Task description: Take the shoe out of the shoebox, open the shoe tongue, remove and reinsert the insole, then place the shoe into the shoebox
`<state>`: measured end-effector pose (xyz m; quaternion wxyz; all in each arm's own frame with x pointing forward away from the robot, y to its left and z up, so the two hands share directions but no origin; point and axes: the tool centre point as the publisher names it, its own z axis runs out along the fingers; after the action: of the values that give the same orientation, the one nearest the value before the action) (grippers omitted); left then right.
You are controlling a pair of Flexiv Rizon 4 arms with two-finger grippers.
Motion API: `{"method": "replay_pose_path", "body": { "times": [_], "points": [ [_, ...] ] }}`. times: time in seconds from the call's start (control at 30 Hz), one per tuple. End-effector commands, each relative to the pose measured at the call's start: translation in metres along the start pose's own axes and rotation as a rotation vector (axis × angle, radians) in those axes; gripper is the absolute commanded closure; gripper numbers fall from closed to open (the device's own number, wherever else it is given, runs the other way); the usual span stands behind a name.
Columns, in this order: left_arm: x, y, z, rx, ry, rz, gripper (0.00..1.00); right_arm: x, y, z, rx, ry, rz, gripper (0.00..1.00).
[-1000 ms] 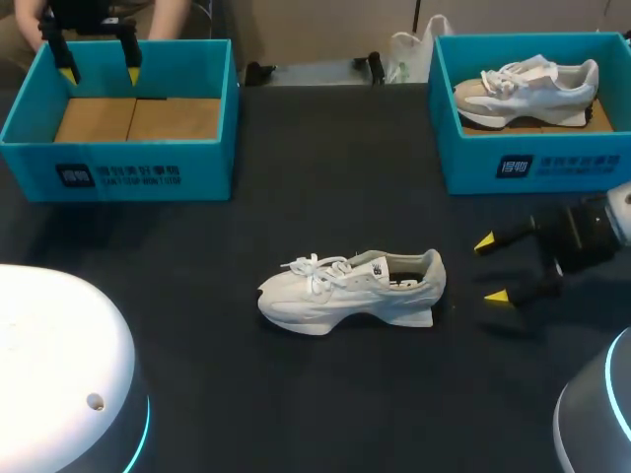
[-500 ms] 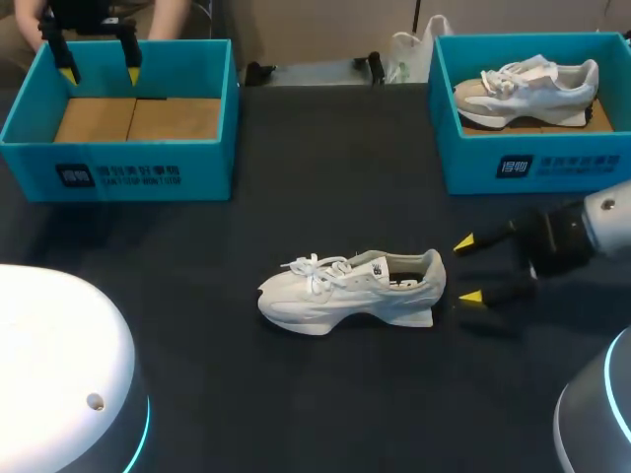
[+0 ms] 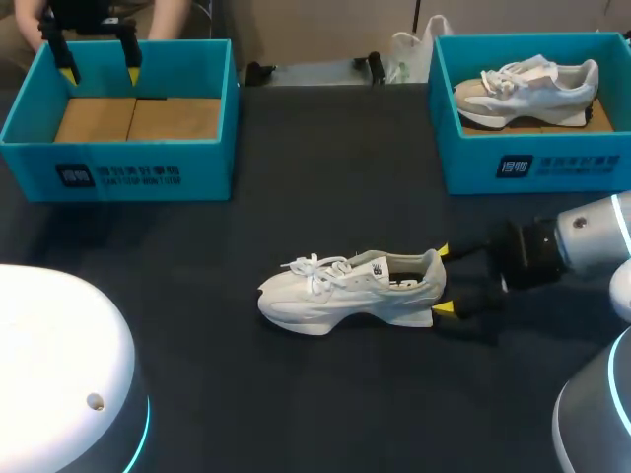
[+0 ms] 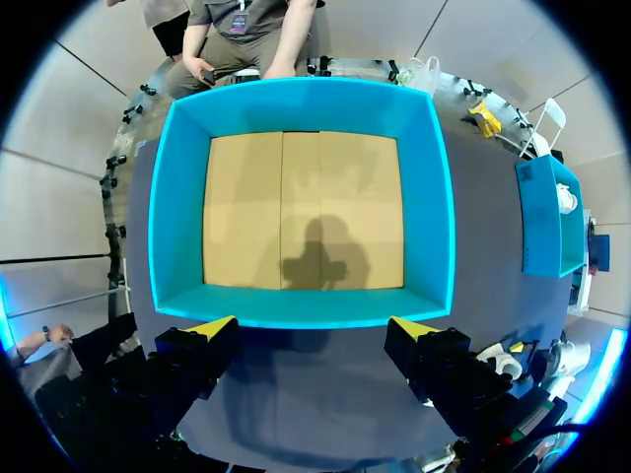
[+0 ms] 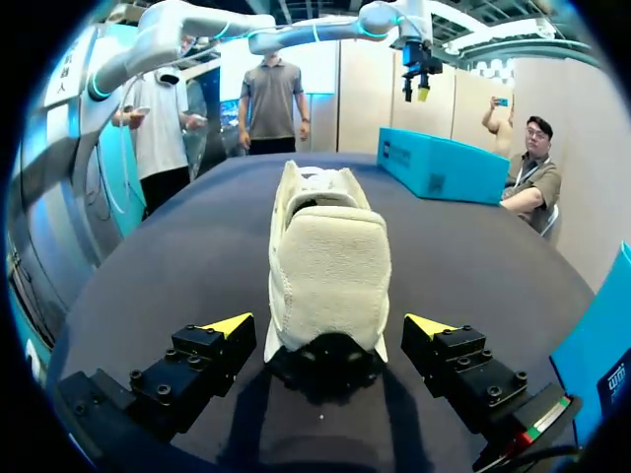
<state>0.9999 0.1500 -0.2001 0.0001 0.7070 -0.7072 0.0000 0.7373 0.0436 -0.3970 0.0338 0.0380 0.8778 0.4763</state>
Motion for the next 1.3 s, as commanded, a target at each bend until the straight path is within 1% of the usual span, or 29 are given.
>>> {"method": "replay_pose_path", "body": {
  "times": [0.03, 0.23, 0.6, 0.9, 0.93, 0.97, 1.0, 1.07, 1.1, 1.3],
  "points": [
    [0.0, 0.0, 0.0, 0.0, 0.0, 0.0, 0.0, -0.001, -0.001, 0.015, -0.011, -0.001, 0.003, 0.0],
    [0.0, 0.0, 0.0, 0.0, 0.0, 0.0, 0.0, 0.001, 0.0, 0.025, -0.03, 0.006, 0.004, 0.0],
    [0.0, 0.0, 0.0, 0.0, 0.0, 0.0, 0.0, -0.004, 0.0, 0.043, -0.06, 0.022, 0.0, 0.0],
    [0.0, 0.0, 0.0, 0.0, 0.0, 0.0, 0.0, -0.006, 0.0, 0.053, -0.08, 0.051, -0.007, 0.0],
    [0.0, 0.0, 0.0, 0.0, 0.0, 0.0, 0.0, -0.006, -0.001, 0.054, -0.083, 0.054, -0.007, 0.26],
    [0.0, 0.0, 0.0, 0.0, 0.0, 0.0, 0.0, -0.005, -0.002, 0.054, -0.084, 0.056, -0.006, 0.49],
    [0.0, 0.0, 0.0, 0.0, 0.0, 0.0, 0.0, -0.005, -0.002, 0.055, -0.085, 0.057, -0.006, 0.6],
    [0.0, 0.0, 0.0, 0.0, 0.0, 0.0, 0.0, -0.004, -0.004, 0.055, -0.091, 0.064, -0.006, 0.95],
    [0.0, 0.0, 0.0, 0.0, 0.0, 0.0, 0.0, -0.004, -0.004, 0.056, -0.094, 0.069, -0.007, 1.0],
    [0.0, 0.0, 0.0, 0.0, 0.0, 0.0, 0.0, -0.002, -0.006, 0.057, -0.097, 0.074, -0.002, 1.0]
  ]
}}
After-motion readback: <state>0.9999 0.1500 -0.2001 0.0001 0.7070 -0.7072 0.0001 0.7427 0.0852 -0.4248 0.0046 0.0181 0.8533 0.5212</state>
